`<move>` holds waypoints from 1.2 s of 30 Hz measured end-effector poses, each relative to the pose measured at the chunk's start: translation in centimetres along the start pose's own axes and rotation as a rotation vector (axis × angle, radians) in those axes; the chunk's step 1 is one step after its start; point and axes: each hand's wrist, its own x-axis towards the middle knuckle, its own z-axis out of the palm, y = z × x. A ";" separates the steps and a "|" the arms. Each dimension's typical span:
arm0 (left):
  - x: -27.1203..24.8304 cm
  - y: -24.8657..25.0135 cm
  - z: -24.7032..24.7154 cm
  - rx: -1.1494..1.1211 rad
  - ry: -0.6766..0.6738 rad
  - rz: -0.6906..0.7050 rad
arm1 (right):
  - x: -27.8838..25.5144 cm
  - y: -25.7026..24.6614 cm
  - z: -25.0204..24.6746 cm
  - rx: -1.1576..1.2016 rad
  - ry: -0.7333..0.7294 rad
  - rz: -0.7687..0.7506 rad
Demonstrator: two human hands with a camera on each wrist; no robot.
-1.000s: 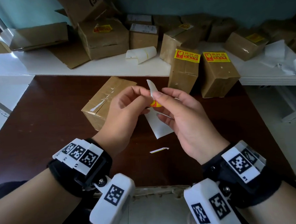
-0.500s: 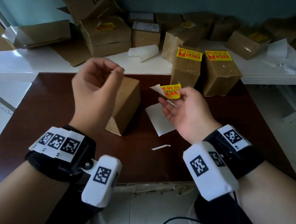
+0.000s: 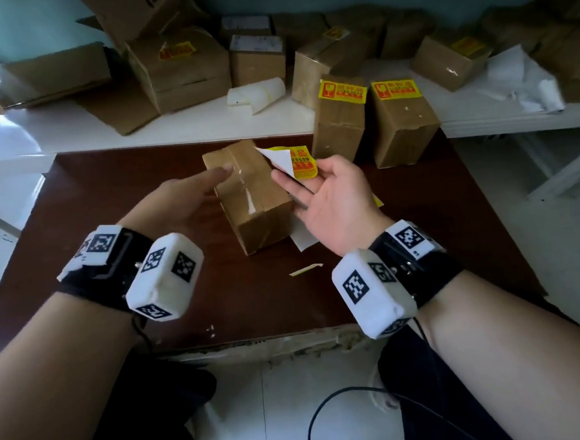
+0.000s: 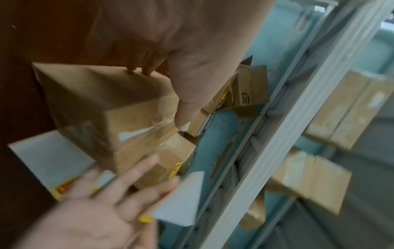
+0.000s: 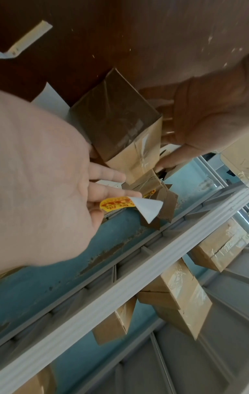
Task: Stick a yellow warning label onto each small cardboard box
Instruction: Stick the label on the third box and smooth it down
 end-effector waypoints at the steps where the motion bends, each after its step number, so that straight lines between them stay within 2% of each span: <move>1: -0.3 -0.2 0.7 0.002 -0.014 0.008 | 0.0 -0.1 0.1 0.013 0.002 -0.007; 9: -2.2 -2.1 4.3 -0.005 -0.099 0.013 | -1.0 -2.1 -1.2 -0.007 0.074 -0.008; 12: -2.6 -2.3 4.9 0.051 -0.073 0.046 | -1.4 -2.8 -2.3 -0.031 0.073 0.026; 15: -2.9 -2.5 5.0 0.128 -0.041 0.063 | -0.9 -2.7 -2.8 -0.098 0.136 0.025; 17: -2.8 -2.5 5.0 0.214 0.032 0.124 | -0.7 -2.7 -2.9 -0.171 0.193 -0.003; 19: -2.8 -2.5 5.1 0.242 0.134 0.298 | -0.8 -2.5 -2.9 -0.214 0.221 -0.071; 21: -3.5 -2.4 5.2 0.173 0.208 0.511 | -1.2 -2.3 -2.5 -0.228 0.193 -0.182; 22: -3.9 -2.2 5.3 0.112 0.194 0.593 | -1.4 -2.1 -2.2 -0.256 0.159 -0.256; 24: -4.5 -2.0 5.6 -0.039 0.077 0.666 | -1.8 -1.8 -1.8 -0.346 0.063 -0.406; 27: -4.7 -2.1 5.9 -0.155 -0.075 0.645 | -2.3 -1.2 -1.7 -0.464 -0.083 -0.543; 31: -4.5 -2.6 6.2 -0.136 -0.095 0.603 | -2.6 -0.4 -1.6 -0.498 -0.174 -0.565; 36: -3.9 -2.6 6.0 -0.144 -0.096 0.542 | -2.4 -0.2 -1.5 -0.479 -0.200 -0.591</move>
